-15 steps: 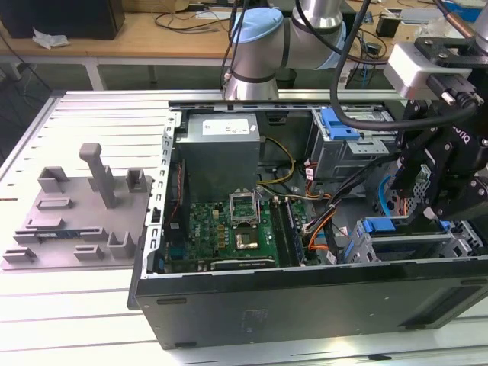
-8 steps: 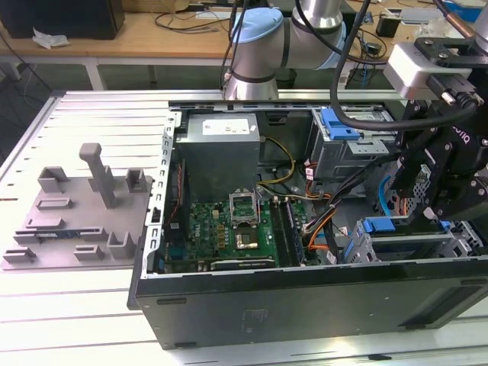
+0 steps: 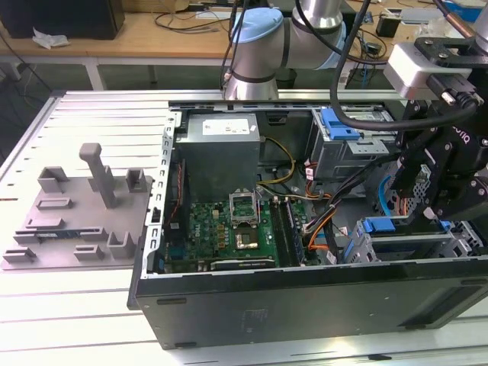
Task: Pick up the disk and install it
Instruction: 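Insert the first disk wire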
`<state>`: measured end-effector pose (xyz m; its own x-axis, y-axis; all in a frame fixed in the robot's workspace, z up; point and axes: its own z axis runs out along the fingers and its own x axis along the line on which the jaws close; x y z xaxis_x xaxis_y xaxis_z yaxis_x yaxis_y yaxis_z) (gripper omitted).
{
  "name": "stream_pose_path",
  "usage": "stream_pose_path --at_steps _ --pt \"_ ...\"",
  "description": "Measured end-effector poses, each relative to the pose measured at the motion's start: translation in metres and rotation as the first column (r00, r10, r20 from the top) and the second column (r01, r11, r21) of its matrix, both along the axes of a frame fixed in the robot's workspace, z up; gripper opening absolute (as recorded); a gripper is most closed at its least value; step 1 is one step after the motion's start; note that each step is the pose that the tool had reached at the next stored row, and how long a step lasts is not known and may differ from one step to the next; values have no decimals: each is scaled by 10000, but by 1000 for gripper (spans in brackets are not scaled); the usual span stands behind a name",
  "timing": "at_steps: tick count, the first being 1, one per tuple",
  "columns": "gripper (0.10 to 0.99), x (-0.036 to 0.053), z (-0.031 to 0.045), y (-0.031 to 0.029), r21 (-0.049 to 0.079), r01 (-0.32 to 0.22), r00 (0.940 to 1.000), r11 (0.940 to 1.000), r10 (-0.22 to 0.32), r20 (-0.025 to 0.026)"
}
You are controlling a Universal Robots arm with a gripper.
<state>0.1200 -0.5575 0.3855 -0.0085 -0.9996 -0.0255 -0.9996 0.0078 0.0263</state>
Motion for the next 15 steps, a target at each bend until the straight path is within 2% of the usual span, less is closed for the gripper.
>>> stream_pose_path --at_steps 2,4,6,7,8,9,11,12,13,14,15 --pt "561 0 0 0 0 0 10000 10000 0 1" --pt "561 0 -1 43 -111 -1 10000 9999 1 0" --pt "561 1 0 145 -263 -2 10000 9997 2 0" --pt "561 0 0 227 -393 -1 10000 9992 1 0" --pt "561 1 0 301 -546 -1 10000 9985 1 1" --pt "561 0 -1 372 -781 -1 10000 9969 1 -4" --pt "561 0 0 438 -1145 -2 10000 9934 1 -9" --pt "561 0 0 474 -1409 -2 10000 9900 0 -13" --pt "561 0 0 496 -1583 -2 10000 9874 0 -13" --pt "561 0 0 544 -1942 -3 10000 9810 0 -15" --pt "561 0 0 571 -2134 -2 10000 9770 -1 -16"
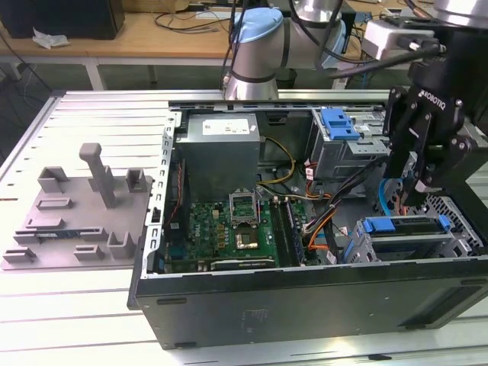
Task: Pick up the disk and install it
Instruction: 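Insert the first disk wire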
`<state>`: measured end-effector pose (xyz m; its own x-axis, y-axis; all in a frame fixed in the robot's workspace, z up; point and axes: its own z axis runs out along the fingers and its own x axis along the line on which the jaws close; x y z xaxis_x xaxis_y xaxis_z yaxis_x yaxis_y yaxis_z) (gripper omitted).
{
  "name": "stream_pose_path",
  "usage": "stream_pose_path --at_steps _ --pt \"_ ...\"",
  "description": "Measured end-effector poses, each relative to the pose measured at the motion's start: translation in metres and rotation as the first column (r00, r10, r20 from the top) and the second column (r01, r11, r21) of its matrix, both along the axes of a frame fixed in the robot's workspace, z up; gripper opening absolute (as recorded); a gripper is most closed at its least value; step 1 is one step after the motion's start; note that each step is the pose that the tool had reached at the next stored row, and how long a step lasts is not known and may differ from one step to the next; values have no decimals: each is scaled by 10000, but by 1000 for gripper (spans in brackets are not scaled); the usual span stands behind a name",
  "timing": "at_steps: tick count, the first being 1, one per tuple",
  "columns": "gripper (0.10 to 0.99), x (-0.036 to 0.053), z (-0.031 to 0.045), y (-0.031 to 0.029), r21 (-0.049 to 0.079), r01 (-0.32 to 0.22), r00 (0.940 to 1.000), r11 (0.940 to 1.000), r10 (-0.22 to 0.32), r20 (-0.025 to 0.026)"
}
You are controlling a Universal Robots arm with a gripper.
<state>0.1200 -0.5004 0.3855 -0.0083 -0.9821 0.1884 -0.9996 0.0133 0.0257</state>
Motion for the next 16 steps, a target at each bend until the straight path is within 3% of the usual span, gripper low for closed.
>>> stream_pose_path --at_steps 2,4,5,6,8,9,14,16 --pt "561 0 0 74 -413 0 10000 9991 0 0" --pt "561 0 -1 153 -714 -1 10000 9974 1 0" --pt "549 0 -1 177 -761 0 10000 9971 0 0" --pt "482 0 -1 193 -781 10 10000 9969 -10 1" --pt "482 -1 -1 215 -791 83 10000 9968 -83 0" --pt "412 0 -1 223 -793 116 9999 9968 -116 0" --pt "412 33 -5 262 -791 355 9994 9962 -356 0" --pt "412 98 -7 267 -794 481 9988 9957 -483 0"
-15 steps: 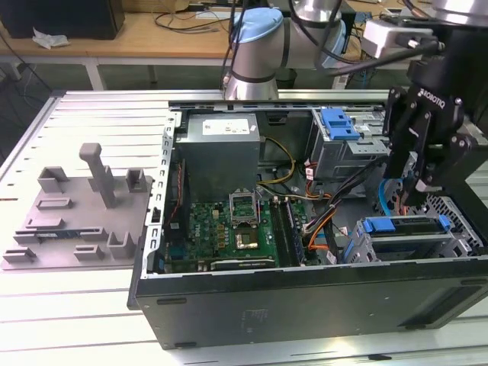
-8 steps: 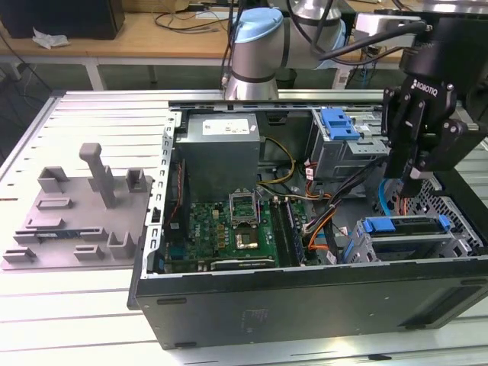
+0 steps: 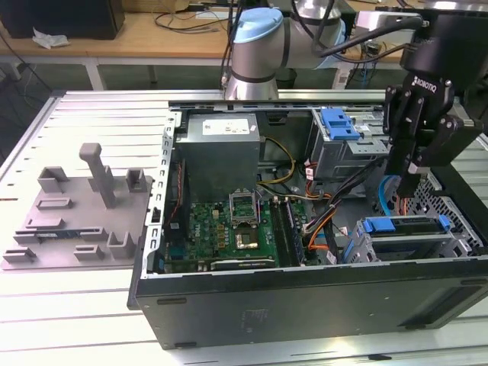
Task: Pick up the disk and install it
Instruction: 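Insert the first disk wire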
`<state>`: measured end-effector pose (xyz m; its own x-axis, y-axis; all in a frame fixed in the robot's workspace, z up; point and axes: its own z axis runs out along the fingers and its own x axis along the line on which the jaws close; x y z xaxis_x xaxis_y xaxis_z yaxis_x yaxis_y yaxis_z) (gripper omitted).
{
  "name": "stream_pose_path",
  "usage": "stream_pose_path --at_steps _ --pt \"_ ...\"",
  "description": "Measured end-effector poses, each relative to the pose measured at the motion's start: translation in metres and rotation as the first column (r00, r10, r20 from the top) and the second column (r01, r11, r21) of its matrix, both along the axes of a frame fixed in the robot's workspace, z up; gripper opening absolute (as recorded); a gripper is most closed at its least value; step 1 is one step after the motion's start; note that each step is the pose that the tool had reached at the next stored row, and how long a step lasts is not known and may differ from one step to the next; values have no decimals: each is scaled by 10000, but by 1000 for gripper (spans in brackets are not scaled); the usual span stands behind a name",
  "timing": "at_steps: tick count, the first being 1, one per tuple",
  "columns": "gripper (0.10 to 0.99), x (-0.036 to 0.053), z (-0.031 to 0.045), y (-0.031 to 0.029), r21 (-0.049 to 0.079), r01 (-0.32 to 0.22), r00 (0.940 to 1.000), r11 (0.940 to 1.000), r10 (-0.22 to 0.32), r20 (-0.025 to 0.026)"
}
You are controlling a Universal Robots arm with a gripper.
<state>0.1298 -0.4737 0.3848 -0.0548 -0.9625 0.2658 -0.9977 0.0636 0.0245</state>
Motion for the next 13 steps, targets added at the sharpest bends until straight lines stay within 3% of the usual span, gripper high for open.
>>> stream_pose_path --at_steps 3,8,10,13 --pt "412 223 -7 1 1 -2 10000 10000 2 0" --pt "412 481 -16 1 1 0 10000 10000 0 0" --pt "412 572 -19 14 -5 29 10000 10000 -29 0" --pt "412 629 -24 52 -81 133 9999 9999 -133 1"
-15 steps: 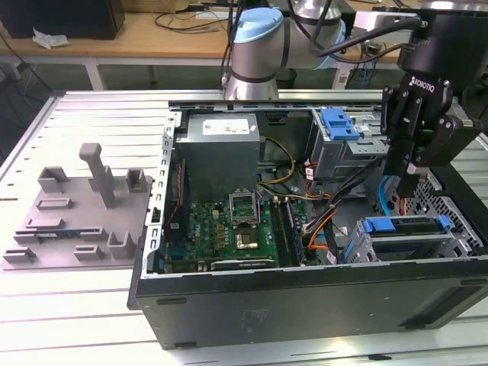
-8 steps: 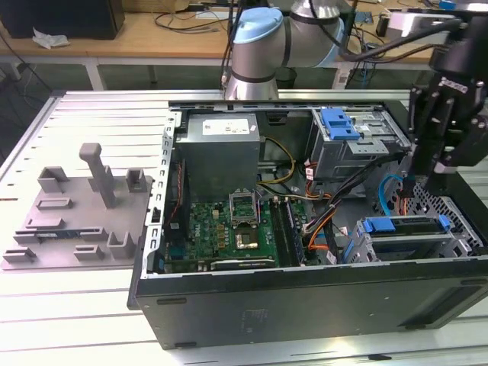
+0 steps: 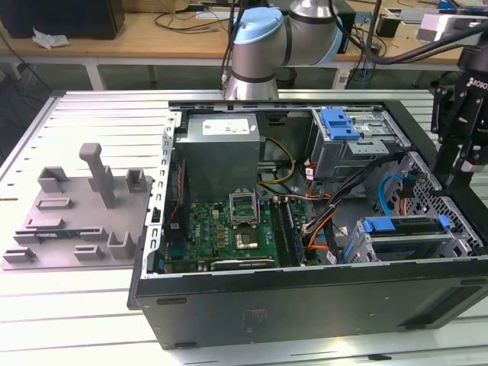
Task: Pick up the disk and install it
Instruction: 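Insert the first disk wire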
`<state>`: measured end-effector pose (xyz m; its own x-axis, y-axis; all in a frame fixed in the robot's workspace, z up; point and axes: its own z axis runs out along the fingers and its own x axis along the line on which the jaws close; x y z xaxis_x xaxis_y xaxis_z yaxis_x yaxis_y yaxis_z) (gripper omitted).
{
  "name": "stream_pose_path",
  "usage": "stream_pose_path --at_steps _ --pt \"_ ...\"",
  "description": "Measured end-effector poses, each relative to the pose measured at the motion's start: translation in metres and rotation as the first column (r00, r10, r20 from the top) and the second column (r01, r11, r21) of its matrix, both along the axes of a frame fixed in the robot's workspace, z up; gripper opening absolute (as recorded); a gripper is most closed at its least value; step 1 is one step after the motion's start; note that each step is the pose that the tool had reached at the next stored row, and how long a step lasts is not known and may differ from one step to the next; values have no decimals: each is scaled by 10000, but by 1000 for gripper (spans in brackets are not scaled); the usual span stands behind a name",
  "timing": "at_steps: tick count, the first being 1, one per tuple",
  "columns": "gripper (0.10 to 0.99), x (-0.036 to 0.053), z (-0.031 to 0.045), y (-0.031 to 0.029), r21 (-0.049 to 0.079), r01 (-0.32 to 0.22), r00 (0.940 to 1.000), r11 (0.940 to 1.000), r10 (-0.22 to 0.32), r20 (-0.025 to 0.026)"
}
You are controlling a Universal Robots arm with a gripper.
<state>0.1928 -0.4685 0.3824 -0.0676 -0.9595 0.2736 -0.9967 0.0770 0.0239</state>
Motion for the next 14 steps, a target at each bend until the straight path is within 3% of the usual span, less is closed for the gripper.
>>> stream_pose_path --at_steps 2,5,8,14 --pt "412 12 -8 66 -28 13 10000 10000 -13 1" --pt "412 17 -44 269 -130 18 10000 9999 -18 1" --pt "412 27 -75 281 -133 497 9988 9987 -497 0" --pt "412 31 -107 282 -132 1433 9897 9896 -1433 4"
